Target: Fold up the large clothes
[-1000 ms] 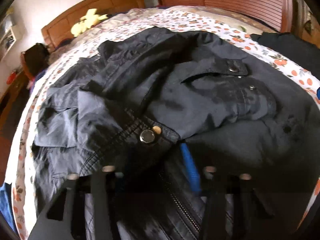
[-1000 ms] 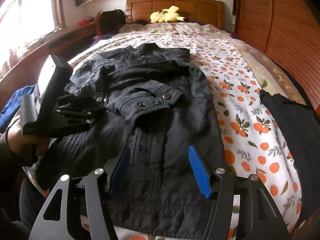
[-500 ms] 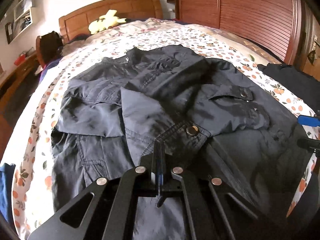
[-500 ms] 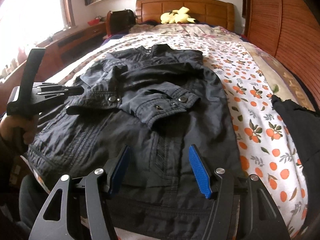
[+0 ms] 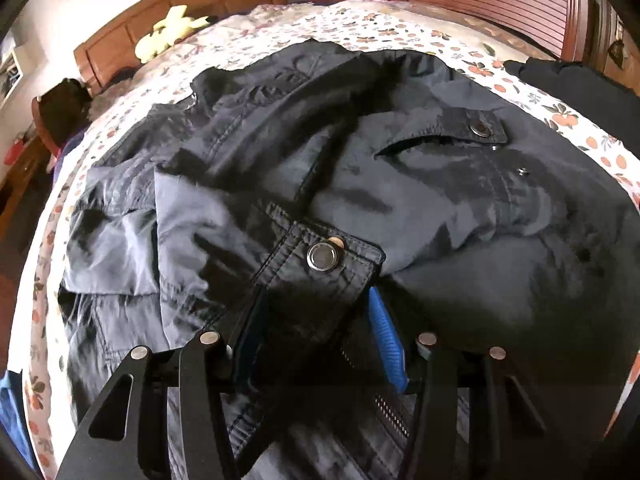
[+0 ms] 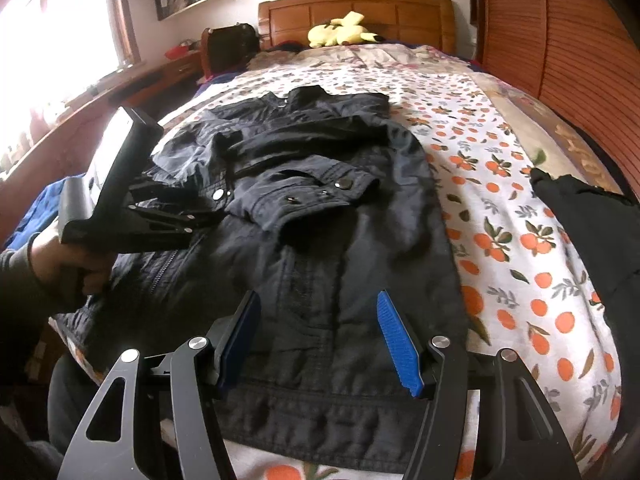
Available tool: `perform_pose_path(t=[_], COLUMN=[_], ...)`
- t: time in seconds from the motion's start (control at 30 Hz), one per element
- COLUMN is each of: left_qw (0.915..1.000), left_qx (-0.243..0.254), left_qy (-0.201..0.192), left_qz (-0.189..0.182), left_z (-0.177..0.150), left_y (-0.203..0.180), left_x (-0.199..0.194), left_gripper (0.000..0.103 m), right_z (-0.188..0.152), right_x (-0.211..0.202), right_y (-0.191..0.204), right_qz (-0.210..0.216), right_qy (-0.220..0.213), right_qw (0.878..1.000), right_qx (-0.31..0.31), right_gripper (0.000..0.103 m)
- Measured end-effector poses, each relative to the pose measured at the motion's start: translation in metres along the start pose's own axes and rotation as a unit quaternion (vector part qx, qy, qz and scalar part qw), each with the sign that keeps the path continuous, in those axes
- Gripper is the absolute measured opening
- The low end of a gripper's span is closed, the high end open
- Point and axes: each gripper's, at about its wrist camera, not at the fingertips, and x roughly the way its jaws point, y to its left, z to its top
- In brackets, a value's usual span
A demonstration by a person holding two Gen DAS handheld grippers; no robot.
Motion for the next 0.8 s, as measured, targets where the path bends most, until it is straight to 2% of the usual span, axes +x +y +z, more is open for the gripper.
perform_pose_path(t=[0.17, 0.2, 0.23, 0.27, 0.4, 0.6, 0.73, 0.8], left_qw=[1.0000, 0.9999, 0.9996, 0.9988, 0.9978, 0.9909, 0.9851, 0.9830], left_qx=[-0.002, -0.003, -0.006, -0.016, -0.040, -0.090, -0.113, -0.125], left_qy=[-0.002, -0.003, -0.001, -0.001, -0.033, -0.100, -0.116, -0.118], left_qz=[-0.008, -0.013, -0.027, -0.047, -0.040, 0.008, 0.058, 0.065], left_z=[0.002, 0.001, 0.001, 0.001, -0.004, -0.010, -0.015, -0.022], left_y=[0.004, 0.004, 0.005, 0.008, 0.024, 0.076, 0.120, 0.136], left_x=[0.003, 0.003, 0.003, 0.000, -0.025, -0.083, -0.111, -0.119], left_gripper=[0.052, 0.041, 0.019, 0.004, 0.001, 0.001, 0.004, 0.006], right_z=[-0.001, -0.001, 0.000, 0.000, 0.004, 0.014, 0.022, 0.024], right_x=[0.005, 0.007, 0.008, 0.009, 0.013, 0.024, 0.029, 0.030], right_y=[-0.006, -0.005, -0.004, -0.003, 0.005, 0.015, 0.022, 0.026], right_qz=[-0.003, -0.003, -0.002, -0.001, 0.001, 0.004, 0.007, 0.008], right_qy=[0.007, 0.009, 0.010, 0.011, 0.010, 0.014, 0.011, 0.008], right_qw=[1.000, 1.000, 1.000, 1.000, 1.000, 1.000, 0.999, 0.999], right_qx=[0.001, 0.000, -0.001, -0.003, -0.013, -0.027, -0.033, -0.036], right_gripper=[0.058, 0.058, 0.058, 0.058, 0.058, 0.058, 0.058, 0.058])
